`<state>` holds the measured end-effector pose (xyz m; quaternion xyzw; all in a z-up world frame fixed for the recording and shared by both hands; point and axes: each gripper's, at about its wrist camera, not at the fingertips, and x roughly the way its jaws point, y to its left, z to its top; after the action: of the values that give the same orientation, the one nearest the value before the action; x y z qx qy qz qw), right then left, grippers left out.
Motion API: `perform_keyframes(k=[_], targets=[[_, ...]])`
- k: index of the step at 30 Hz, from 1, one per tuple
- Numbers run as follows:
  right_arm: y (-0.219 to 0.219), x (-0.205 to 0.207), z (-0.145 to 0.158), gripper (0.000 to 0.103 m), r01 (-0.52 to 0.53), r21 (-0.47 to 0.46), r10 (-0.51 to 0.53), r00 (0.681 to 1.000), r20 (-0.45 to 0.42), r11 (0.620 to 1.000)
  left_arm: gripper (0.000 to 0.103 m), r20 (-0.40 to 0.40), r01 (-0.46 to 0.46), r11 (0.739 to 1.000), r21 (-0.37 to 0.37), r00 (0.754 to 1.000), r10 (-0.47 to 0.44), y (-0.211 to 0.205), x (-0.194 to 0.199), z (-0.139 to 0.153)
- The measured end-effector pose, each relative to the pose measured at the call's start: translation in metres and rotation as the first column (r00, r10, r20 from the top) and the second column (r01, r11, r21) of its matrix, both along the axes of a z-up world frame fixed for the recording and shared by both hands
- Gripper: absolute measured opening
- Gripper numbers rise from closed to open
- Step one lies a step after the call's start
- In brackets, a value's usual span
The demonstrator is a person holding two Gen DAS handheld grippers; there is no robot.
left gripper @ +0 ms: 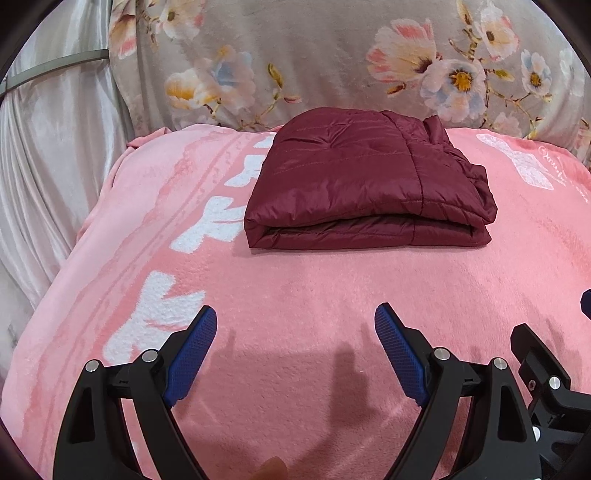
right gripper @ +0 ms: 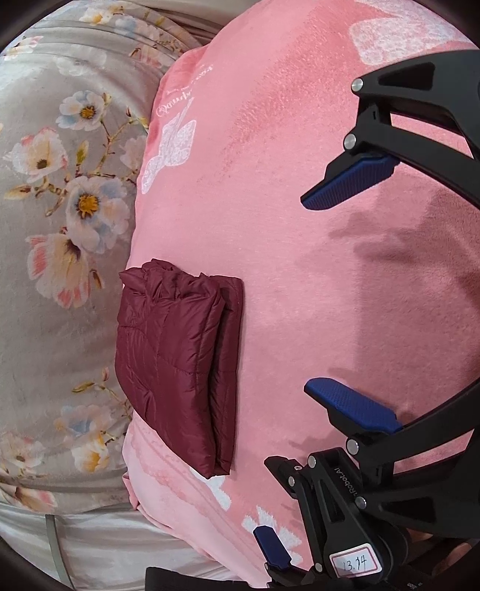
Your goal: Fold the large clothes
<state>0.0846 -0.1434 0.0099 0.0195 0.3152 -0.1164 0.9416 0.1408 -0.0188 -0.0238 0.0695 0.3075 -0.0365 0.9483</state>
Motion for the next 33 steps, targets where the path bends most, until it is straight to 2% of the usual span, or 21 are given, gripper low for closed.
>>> perform_keyframes(k=[33], targets=[[-0.0027,-0.0013,0.0009,0.090,-0.001,-0.011,0.001,1.000,-0.002,1.000,0.084,0.006,0.004,1.000,0.000,1.000,-0.004,0.0013,0.0006,-0.0001]])
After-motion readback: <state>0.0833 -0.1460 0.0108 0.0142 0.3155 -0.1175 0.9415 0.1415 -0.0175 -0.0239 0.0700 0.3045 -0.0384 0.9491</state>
